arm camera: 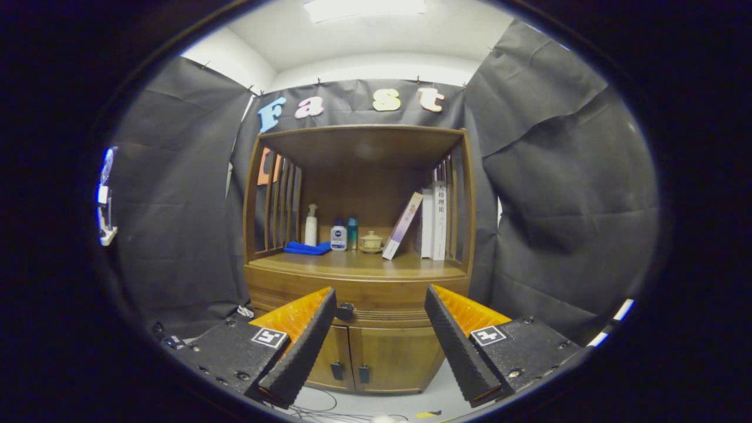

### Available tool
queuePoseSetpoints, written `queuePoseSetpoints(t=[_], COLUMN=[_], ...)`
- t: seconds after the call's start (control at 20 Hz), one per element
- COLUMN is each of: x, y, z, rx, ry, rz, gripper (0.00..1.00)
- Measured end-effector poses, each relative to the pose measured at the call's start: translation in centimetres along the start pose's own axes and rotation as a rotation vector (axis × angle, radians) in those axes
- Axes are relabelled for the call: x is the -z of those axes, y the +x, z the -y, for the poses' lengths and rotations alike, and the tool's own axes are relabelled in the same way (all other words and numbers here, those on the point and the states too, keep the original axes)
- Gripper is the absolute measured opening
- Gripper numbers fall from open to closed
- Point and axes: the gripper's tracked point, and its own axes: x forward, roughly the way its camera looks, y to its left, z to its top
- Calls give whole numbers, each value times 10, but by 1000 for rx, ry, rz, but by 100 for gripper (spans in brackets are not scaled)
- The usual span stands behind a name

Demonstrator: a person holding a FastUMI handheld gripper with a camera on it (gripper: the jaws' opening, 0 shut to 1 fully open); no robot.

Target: Pull open the drawer, take out the items inside it, and place them on the countertop above the cabinet.

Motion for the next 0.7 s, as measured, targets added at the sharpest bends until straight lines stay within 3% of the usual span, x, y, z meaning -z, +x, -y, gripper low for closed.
queuePoseSetpoints(t=[0.2, 0.7], x=[-9, 11], y=[5, 80], z=[-7, -37], rx=[-2, 3], ry=[-5, -7], rz=[7, -31], gripper=[99, 99])
